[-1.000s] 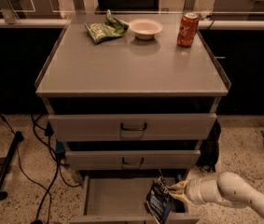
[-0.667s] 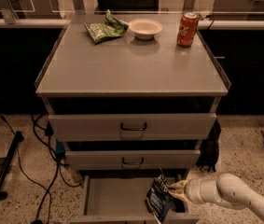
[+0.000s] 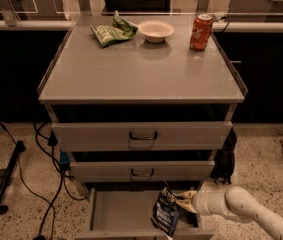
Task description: Place blue chip bag into bottom drawer
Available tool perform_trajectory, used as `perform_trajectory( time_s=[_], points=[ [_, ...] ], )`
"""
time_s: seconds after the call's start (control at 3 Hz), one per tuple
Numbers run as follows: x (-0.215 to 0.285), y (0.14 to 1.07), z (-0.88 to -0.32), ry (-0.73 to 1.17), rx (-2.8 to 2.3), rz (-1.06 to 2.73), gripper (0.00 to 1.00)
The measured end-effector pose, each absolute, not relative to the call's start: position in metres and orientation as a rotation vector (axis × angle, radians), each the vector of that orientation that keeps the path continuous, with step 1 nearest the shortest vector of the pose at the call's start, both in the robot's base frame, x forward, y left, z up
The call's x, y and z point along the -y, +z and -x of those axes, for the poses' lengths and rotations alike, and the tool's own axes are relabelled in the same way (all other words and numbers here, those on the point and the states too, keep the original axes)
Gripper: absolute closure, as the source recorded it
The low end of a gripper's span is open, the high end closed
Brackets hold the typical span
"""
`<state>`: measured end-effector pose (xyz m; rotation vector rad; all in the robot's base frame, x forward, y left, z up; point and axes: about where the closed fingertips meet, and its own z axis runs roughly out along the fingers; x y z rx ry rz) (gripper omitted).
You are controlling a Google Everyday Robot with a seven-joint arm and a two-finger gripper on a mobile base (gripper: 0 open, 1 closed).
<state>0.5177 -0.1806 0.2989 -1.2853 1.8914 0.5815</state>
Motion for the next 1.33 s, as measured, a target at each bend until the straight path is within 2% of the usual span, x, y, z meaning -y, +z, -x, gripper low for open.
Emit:
perform_trajectory(
  time_s=[1.33],
  points=[
    [0.147,0.236,-0.579,0.606,-1.862,1.247,1.00]
  ],
)
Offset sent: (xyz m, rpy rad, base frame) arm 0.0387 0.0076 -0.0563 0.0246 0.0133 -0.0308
